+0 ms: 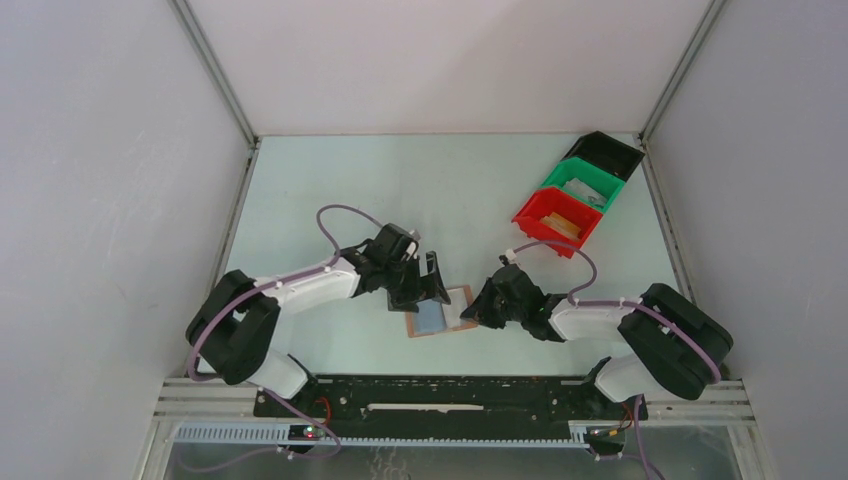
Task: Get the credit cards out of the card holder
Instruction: Remove the credit card from the card holder.
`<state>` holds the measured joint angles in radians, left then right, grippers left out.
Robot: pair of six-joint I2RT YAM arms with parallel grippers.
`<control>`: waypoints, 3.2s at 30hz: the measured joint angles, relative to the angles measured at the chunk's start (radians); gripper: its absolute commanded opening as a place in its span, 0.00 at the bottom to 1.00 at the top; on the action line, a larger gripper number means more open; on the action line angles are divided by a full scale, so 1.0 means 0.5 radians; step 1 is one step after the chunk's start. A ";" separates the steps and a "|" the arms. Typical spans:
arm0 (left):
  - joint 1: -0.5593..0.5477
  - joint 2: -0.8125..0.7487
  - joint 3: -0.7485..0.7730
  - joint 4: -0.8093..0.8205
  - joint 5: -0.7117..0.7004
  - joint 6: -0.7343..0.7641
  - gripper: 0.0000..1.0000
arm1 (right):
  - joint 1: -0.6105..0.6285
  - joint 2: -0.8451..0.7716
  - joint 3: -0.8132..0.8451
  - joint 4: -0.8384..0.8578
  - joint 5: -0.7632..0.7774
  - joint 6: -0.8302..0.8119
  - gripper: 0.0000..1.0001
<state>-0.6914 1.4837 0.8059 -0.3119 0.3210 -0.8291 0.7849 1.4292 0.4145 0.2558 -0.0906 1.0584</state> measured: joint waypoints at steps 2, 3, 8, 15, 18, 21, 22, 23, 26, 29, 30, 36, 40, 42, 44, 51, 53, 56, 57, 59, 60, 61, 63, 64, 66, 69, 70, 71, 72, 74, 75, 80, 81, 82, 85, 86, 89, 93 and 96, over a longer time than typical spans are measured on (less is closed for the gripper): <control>-0.002 0.014 0.000 0.002 -0.004 -0.002 0.93 | 0.000 0.003 0.000 0.005 -0.002 0.000 0.11; -0.004 0.014 0.001 0.002 -0.007 -0.002 0.93 | 0.000 0.005 0.000 0.008 -0.003 0.000 0.11; -0.010 0.016 0.002 0.001 -0.015 -0.001 0.93 | -0.005 0.025 0.000 0.037 -0.022 0.001 0.11; -0.032 0.009 0.004 -0.006 -0.079 -0.002 0.93 | -0.009 0.030 0.000 0.044 -0.032 0.001 0.11; -0.040 0.006 0.005 -0.008 -0.097 -0.004 0.93 | -0.009 0.029 0.000 0.043 -0.032 0.001 0.11; -0.060 -0.002 0.005 -0.011 -0.129 -0.003 0.93 | -0.009 0.029 0.000 0.042 -0.031 0.001 0.11; -0.069 -0.006 0.005 -0.014 -0.148 -0.003 0.93 | -0.009 0.029 0.000 0.042 -0.031 0.001 0.11; -0.078 -0.014 0.005 -0.021 -0.169 -0.003 0.93 | -0.009 0.029 0.001 0.041 -0.032 0.001 0.11; -0.097 -0.043 0.005 -0.073 -0.272 -0.003 0.93 | -0.009 0.029 0.004 0.034 -0.031 0.001 0.11; -0.102 -0.064 0.002 -0.095 -0.337 -0.008 0.92 | -0.007 0.021 0.005 0.023 -0.022 0.002 0.11; -0.101 -0.067 0.002 -0.094 -0.346 -0.013 0.92 | -0.007 0.018 0.007 0.016 -0.018 0.002 0.11; -0.113 -0.068 0.002 -0.057 -0.353 -0.019 0.92 | -0.007 0.005 0.007 -0.008 -0.001 0.002 0.11; -0.131 -0.073 0.002 -0.030 -0.343 -0.018 0.92 | -0.007 0.003 0.007 -0.009 0.004 0.004 0.11; -0.135 -0.073 0.002 -0.024 -0.334 -0.018 0.92 | -0.007 0.003 0.007 -0.010 0.005 0.005 0.11; -0.137 -0.072 0.002 -0.023 -0.323 -0.018 0.92 | -0.007 0.003 0.007 -0.010 0.005 0.006 0.11; -0.149 -0.057 0.002 -0.027 -0.328 -0.019 0.93 | -0.001 0.002 0.007 -0.013 0.008 0.007 0.11; -0.150 -0.056 0.002 -0.026 -0.332 -0.019 0.93 | 0.002 -0.005 0.007 -0.022 0.011 0.007 0.11; -0.150 -0.041 0.002 -0.021 -0.330 -0.021 0.93 | 0.003 -0.018 0.007 -0.041 0.022 0.007 0.11; -0.150 -0.031 0.002 -0.013 -0.326 -0.021 0.93 | 0.003 -0.023 0.007 -0.050 0.024 0.007 0.11; -0.151 -0.017 0.002 0.004 -0.319 -0.024 0.93 | 0.003 -0.030 0.007 -0.062 0.027 0.007 0.11; -0.151 -0.014 0.002 0.010 -0.315 -0.024 0.93 | 0.005 -0.031 0.007 -0.063 0.028 0.007 0.11; -0.151 -0.008 0.002 0.022 -0.307 -0.024 0.93 | 0.005 -0.031 0.007 -0.066 0.030 0.007 0.11; -0.151 -0.002 0.002 0.040 -0.291 -0.024 0.93 | 0.005 -0.034 0.007 -0.071 0.031 0.007 0.11; -0.151 0.000 0.002 0.052 -0.275 -0.024 0.93 | 0.005 -0.037 0.007 -0.075 0.031 0.007 0.11; -0.152 0.005 0.002 0.092 -0.237 -0.029 0.93 | 0.005 -0.041 0.007 -0.084 0.034 0.008 0.11; -0.159 0.011 0.002 0.157 -0.159 -0.041 0.93 | 0.007 -0.043 0.007 -0.086 0.039 0.007 0.11; -0.163 0.016 0.002 0.180 -0.139 -0.048 0.93 | 0.007 -0.043 0.007 -0.086 0.039 0.007 0.11; -0.164 0.020 0.002 0.198 -0.119 -0.055 0.93 | 0.007 -0.043 0.007 -0.086 0.040 0.007 0.11; -0.165 0.026 0.002 0.218 -0.098 -0.058 0.93 | 0.008 -0.043 0.007 -0.087 0.040 0.008 0.11; -0.166 0.037 0.002 0.248 -0.068 -0.072 0.93 | 0.014 -0.045 0.007 -0.089 0.046 0.008 0.11; -0.167 0.043 0.002 0.260 -0.053 -0.072 0.93 | 0.016 -0.048 0.007 -0.092 0.050 0.008 0.11; -0.179 0.091 0.005 0.313 0.002 -0.074 0.93 | 0.019 -0.091 0.007 -0.155 0.072 0.007 0.15; -0.182 0.109 0.005 0.322 0.006 -0.074 0.93 | 0.019 -0.107 0.007 -0.179 0.079 0.007 0.18; -0.184 0.126 0.005 0.327 0.011 -0.074 0.93 | 0.019 -0.131 0.006 -0.213 0.092 0.007 0.22; -0.192 0.176 0.029 0.350 0.042 -0.088 0.93 | 0.020 -0.273 -0.030 -0.319 0.163 0.008 0.40; -0.195 0.187 0.041 0.350 0.046 -0.089 0.93 | 0.021 -0.352 -0.056 -0.352 0.192 0.008 0.45; -0.207 0.211 0.081 0.351 0.048 -0.089 0.93 | 0.023 -0.652 -0.133 -0.487 0.286 -0.014 0.47; -0.217 0.217 0.127 0.352 0.055 -0.089 0.93 | 0.023 -1.057 -0.153 -0.664 0.391 -0.062 0.45; -0.228 0.252 0.178 0.356 0.064 -0.089 0.93 | 0.019 -1.250 -0.153 -0.745 0.424 -0.109 0.44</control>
<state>-0.8055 1.6096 0.8948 -0.1341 0.3531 -0.8734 0.7944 0.8043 0.3382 -0.1165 0.1215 1.0039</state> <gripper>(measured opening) 0.929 0.451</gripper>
